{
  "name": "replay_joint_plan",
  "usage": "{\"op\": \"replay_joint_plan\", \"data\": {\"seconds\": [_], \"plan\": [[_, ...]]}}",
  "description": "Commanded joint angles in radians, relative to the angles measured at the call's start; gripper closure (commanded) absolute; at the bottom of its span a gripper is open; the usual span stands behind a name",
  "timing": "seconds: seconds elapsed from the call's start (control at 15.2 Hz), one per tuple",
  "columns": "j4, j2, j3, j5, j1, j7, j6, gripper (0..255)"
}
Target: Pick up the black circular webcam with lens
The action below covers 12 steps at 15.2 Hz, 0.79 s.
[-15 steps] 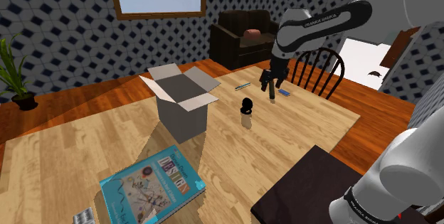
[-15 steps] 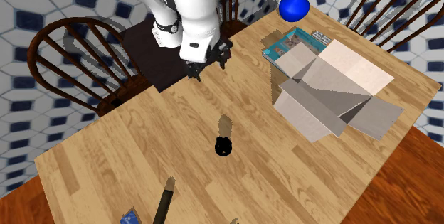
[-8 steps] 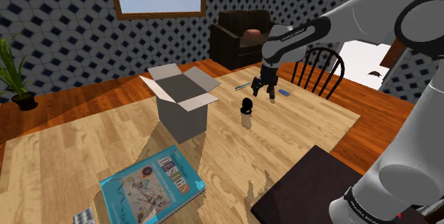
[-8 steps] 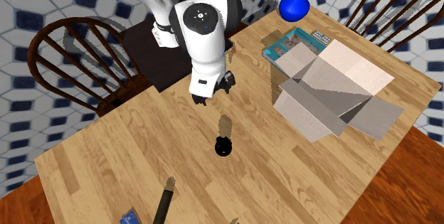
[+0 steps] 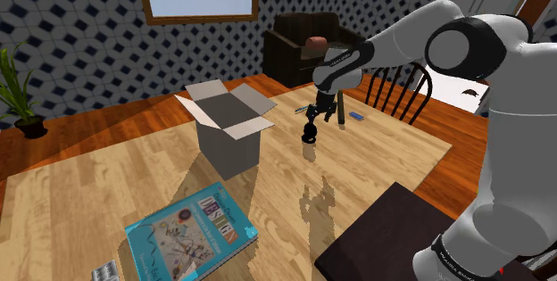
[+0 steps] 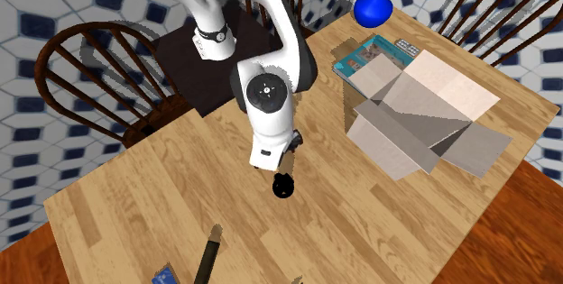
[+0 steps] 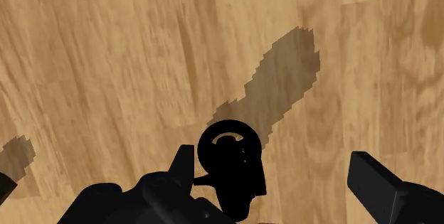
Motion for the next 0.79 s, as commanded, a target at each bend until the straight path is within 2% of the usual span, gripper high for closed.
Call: {"op": "replay_joint_plan", "data": {"seconds": [0.0, 0.2, 0.73], "plan": [[0.08, 0.084, 0.005, 0.012, -0.012, -0.007, 0.002, 0], [0.184, 0.187, 0.012, 0.023, -0.029, -0.014, 0.0, 0], [0.188, 0.256, 0.023, 0.037, -0.037, -0.024, 0.066, 0]]}}
